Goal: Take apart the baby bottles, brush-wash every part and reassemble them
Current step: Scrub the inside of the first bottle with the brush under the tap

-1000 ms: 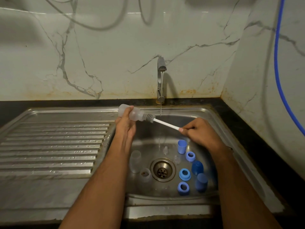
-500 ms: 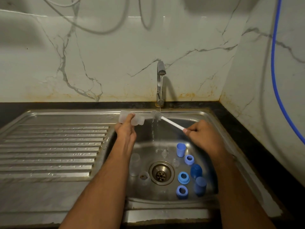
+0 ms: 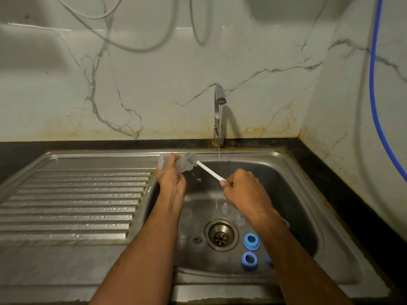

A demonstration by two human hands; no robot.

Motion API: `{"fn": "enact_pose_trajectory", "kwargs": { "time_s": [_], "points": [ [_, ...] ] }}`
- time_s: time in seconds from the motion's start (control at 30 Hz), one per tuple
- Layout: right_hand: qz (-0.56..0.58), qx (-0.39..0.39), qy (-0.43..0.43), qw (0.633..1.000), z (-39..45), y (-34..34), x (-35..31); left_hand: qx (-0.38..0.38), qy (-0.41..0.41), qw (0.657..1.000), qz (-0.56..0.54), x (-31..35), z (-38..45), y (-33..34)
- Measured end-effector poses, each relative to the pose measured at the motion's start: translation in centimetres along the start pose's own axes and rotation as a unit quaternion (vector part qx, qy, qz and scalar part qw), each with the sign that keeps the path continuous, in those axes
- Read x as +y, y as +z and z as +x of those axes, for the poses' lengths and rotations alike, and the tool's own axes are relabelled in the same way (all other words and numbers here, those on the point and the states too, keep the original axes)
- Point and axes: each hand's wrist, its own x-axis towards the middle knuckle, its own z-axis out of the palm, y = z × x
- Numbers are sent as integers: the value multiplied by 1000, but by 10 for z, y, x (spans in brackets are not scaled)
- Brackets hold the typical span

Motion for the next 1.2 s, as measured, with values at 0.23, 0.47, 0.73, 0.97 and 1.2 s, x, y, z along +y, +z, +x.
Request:
{"fn": "enact_pose_trajectory", "kwargs": {
  "time_s": [0.23,0.47,0.73,0.97,1.2],
  "points": [
    [2,22,10,1000,2,7,-1,-17,-20,1000,5,-7,-6,-2],
    [-15,28,-6,999,2,9,-3,7,-15,998,-61,-3,0,-1],
    [12,18,6,1000,4,8,-2,-7,12,1000,-3,-7,2,3],
    [7,34,12,999,9,11,-2,-12,-4,1000,25,-15,-7,2],
    [5,30,0,1000,5,7,2,25,6,998,-65,-10,-2,3]
  ]
}}
